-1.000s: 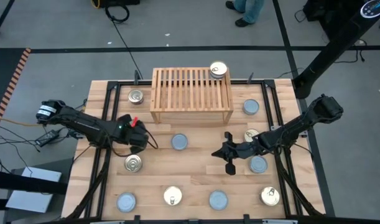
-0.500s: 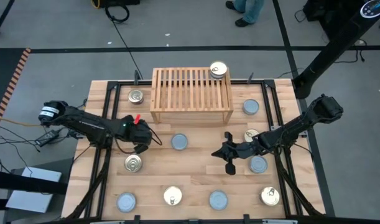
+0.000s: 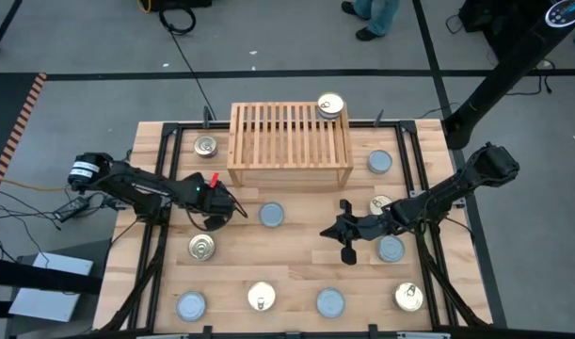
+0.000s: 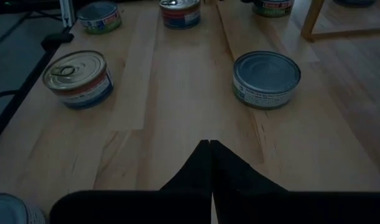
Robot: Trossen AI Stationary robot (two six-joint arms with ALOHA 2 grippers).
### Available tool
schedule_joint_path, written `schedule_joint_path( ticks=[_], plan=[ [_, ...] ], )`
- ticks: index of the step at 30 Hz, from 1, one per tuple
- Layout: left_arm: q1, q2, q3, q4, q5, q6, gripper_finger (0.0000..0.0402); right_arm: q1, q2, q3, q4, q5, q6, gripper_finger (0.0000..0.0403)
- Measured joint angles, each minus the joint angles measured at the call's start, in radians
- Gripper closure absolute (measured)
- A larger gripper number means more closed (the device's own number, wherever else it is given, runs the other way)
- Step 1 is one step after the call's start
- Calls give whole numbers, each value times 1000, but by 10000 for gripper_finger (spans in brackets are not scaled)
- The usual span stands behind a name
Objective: Stack canned seafood by type on shelf
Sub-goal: Put the green tuna can on the shelf
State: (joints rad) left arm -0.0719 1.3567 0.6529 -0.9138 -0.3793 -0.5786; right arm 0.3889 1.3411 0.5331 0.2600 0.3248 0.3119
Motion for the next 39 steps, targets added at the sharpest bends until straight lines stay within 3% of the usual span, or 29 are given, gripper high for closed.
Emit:
schedule_joint_path(
  ticks=[5,14,31,35,39],
  plan=[
    [-1,-1,5,-3,45,46,392,0,0,0,0,0,0,398],
    [-46,2,85,29,205,101,399,1,0,0,0,0,0,398],
    [-187,2,122,382,505,104,401,13,0,0,0,0,0,398],
    [-209,2,123,433,510,105,401,13,0,0,0,0,0,398],
    [-224,2,123,422,419,96,389,12,0,0,0,0,2,396]
  ],
)
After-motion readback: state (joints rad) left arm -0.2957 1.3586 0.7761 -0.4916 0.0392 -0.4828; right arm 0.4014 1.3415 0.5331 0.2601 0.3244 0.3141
